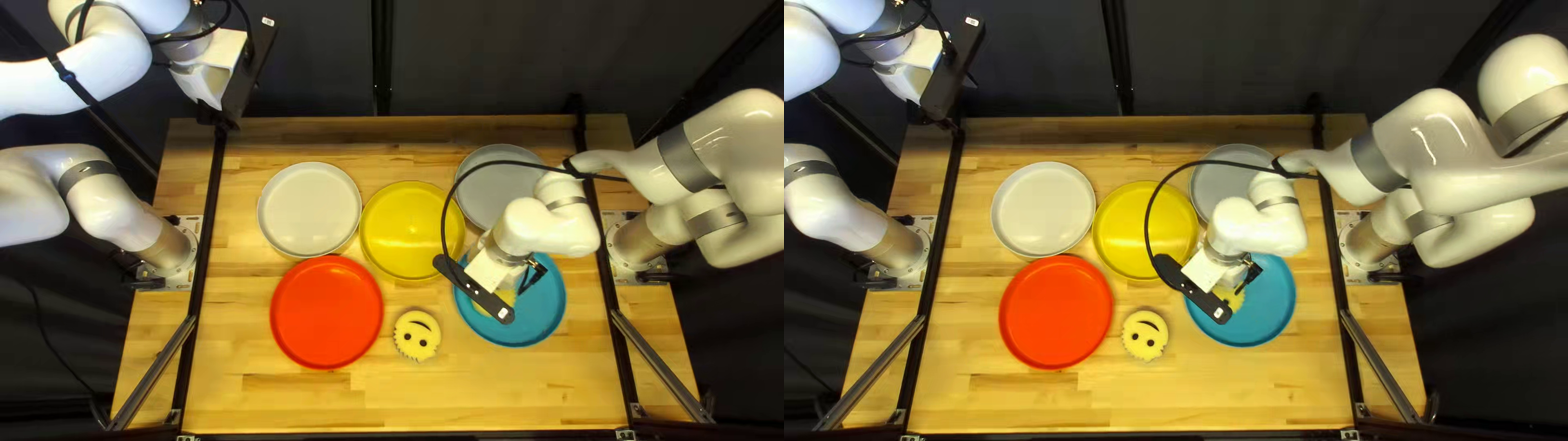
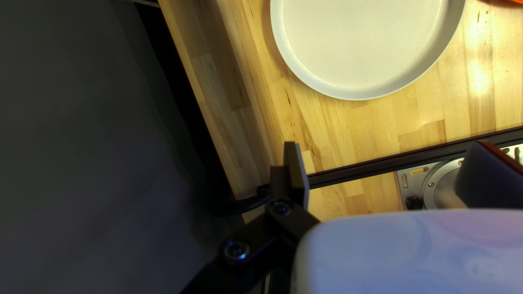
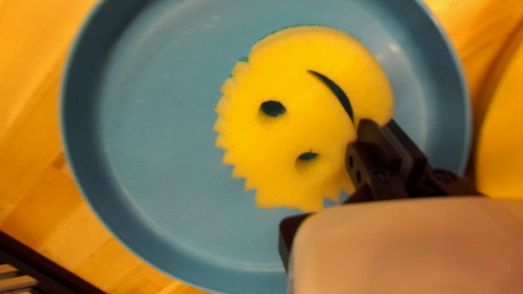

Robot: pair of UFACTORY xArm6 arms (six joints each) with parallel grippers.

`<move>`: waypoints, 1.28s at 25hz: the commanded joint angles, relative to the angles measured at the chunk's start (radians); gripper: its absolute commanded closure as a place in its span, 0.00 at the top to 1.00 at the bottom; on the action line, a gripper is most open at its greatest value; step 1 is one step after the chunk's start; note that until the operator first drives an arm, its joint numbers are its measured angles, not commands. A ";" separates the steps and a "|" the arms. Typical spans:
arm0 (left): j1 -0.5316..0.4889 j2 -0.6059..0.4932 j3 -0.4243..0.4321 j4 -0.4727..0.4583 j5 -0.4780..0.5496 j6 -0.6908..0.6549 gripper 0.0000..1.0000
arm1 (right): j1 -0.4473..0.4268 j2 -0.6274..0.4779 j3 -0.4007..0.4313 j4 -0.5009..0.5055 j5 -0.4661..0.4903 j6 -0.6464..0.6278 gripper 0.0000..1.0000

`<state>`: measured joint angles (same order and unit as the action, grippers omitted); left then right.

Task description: Pick up sponge and scrub the plate

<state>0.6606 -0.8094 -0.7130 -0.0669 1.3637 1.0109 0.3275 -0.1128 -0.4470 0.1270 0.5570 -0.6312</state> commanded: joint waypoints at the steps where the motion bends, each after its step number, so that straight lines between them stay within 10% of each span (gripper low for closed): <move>1: 0.000 0.000 0.000 0.000 0.000 0.000 1.00 | 0.001 -0.026 0.028 0.013 0.010 0.001 0.00; 18: 0.000 0.000 0.000 0.000 0.000 0.000 1.00 | -0.212 0.025 -0.047 -0.027 0.014 -0.116 0.00; 32: 0.000 0.000 0.000 0.000 0.000 0.000 1.00 | -0.030 -0.126 0.108 -0.004 0.036 0.053 0.00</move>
<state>0.6606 -0.8093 -0.7130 -0.0669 1.3637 1.0109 0.2700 -0.2230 -0.3535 0.1175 0.5840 -0.6034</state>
